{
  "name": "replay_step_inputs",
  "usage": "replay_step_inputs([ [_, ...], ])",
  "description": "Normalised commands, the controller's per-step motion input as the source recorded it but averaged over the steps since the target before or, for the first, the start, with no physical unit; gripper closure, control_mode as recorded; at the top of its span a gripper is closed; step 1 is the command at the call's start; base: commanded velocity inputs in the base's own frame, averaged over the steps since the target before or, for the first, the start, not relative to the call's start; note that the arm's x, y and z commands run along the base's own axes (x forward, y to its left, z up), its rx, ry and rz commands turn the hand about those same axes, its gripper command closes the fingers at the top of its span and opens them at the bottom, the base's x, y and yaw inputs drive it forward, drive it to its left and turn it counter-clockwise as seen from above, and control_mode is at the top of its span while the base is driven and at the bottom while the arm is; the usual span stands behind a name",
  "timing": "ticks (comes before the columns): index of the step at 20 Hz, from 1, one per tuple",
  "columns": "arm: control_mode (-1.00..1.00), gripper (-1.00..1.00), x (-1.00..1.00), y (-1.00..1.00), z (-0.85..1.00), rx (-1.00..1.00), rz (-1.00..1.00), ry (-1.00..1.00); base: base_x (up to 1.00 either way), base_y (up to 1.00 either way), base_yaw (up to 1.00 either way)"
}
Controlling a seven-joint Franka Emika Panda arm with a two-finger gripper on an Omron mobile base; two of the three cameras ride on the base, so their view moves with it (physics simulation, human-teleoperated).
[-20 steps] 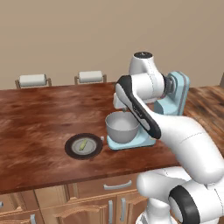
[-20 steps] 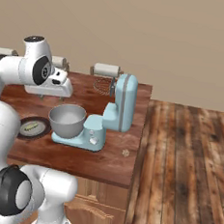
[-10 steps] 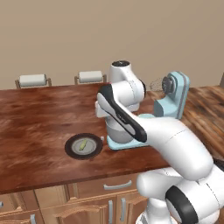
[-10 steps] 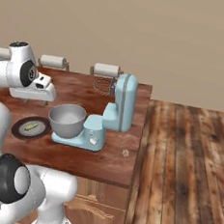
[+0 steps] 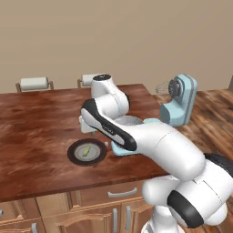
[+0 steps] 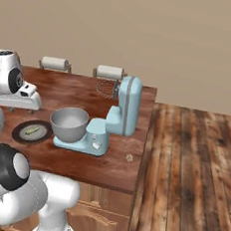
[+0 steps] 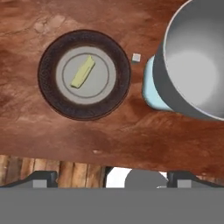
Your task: Add butter and sugar cubes to the stand mixer bowl and then turn on the stand mixer to begin making frosting.
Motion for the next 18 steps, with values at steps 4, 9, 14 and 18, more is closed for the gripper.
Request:
replay_step_inputs([
  [4, -1.00, -1.00, 0.03, 0.59, -0.40, -0.01, 0.00, 0.05, 0.00, 0.00, 0.00],
  [9, -1.00, -1.00, 0.18, 0.49, -0.45, 0.00, 0.00, 0.03, 0.00, 0.00, 0.00],
  [14, -1.00, -1.00, 0.34, 0.32, -0.47, 0.00, -0.02, 0.09, 0.00, 0.00, 0.00],
  [18, -1.00, -1.00, 0.45, 0.19, -0.46, 0.00, -0.05, 0.11, 0.00, 0.00, 0.00],
])
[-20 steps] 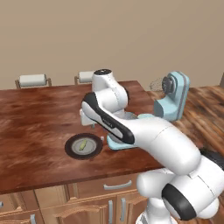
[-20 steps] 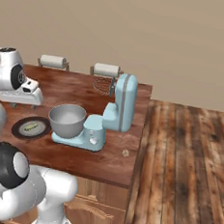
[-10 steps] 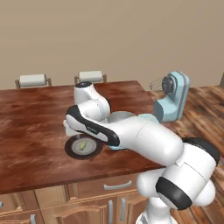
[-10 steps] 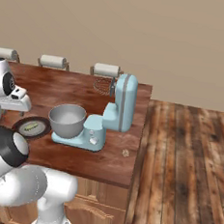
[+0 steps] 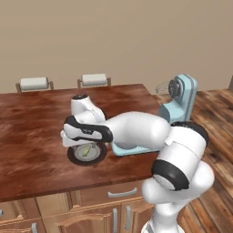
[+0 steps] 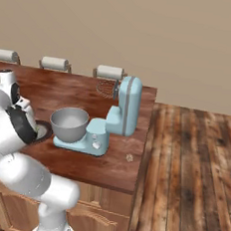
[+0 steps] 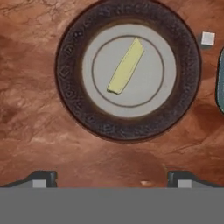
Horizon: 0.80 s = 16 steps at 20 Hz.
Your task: Add butter and sugar cubes to the stand mixer bowl and then turn on the stand mixer to begin making frosting.
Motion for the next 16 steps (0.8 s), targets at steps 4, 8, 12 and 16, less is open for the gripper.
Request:
replay_step_inputs([
  [4, -1.00, -1.00, 0.39, 0.07, -0.39, 0.00, -0.08, 0.06, 0.00, 0.00, 0.00],
  [8, -1.00, -1.00, 0.29, 0.00, -0.30, -0.02, -0.12, 0.02, 0.00, 0.00, 0.00],
  [12, -1.00, -1.00, 0.28, 0.00, -0.27, -0.03, -0.15, 0.02, 0.00, 0.00, 0.00],
  [16, -1.00, -1.00, 0.22, 0.00, -0.28, -0.03, -0.15, 0.02, 0.00, 0.00, 0.00],
])
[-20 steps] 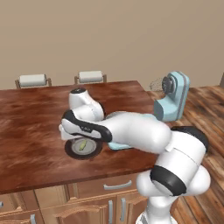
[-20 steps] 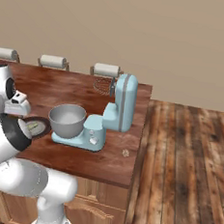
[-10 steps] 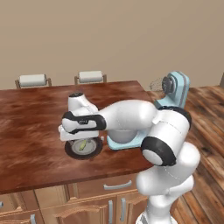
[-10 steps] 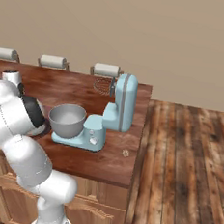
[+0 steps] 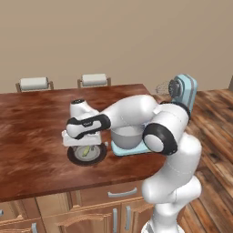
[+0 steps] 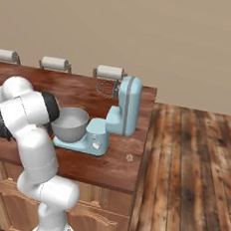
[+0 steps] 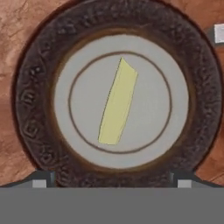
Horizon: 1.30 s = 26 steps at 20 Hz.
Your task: Add butter and sugar cubes to the stand mixer bowl and then turn on the stand mixer to begin making frosting.
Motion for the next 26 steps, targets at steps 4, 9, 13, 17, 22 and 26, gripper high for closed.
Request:
replay_step_inputs([
  [4, -1.00, -1.00, 0.20, 0.00, -0.28, -0.04, -0.14, 0.03, 0.00, 0.00, 0.00],
  [9, -1.00, -1.00, 0.21, 0.00, -0.26, -0.05, -0.11, 0.02, 0.00, 0.00, 0.00],
  [13, -1.00, -1.00, 0.28, 0.00, -0.21, -0.06, -0.08, 0.00, 0.00, 0.00, 0.00],
  [17, -1.00, -1.00, 0.29, 0.03, -0.19, -0.07, -0.07, 0.00, 0.00, 0.00, 0.00],
  [22, -1.00, 1.00, 0.06, 0.00, -0.33, -0.06, -0.06, 0.04, 0.00, 0.00, 0.00],
  [26, -1.00, 1.00, 0.00, 0.00, -0.29, -0.02, -0.07, 0.03, 0.00, 0.00, 0.00],
])
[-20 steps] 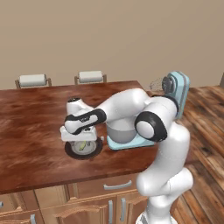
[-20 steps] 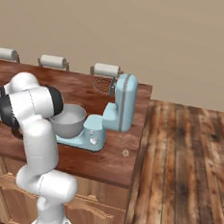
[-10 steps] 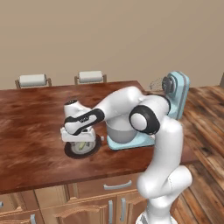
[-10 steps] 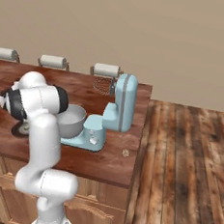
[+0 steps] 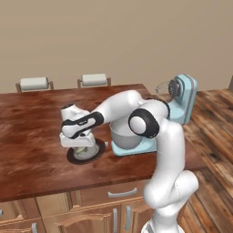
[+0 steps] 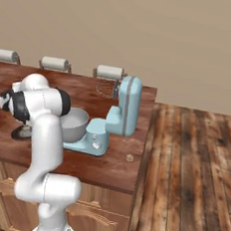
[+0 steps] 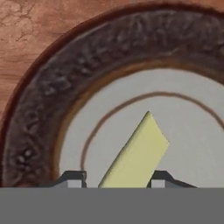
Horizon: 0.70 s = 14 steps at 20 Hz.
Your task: Add butter and sugar cubes to the stand mixer bowl and then turn on the stand mixer to begin making frosting.
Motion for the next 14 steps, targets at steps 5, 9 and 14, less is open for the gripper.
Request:
replay_step_inputs([
  [5, -1.00, 1.00, -0.14, 0.00, 0.06, 0.00, -0.05, -0.01, 0.00, 0.00, 0.00],
  [9, -1.00, 1.00, -0.33, -0.20, 0.73, 0.03, 0.00, -0.05, 0.00, 0.00, 0.00],
  [14, -1.00, 1.00, -0.36, -0.50, 1.00, 0.09, 0.00, -0.07, 0.00, 0.00, 0.00],
])
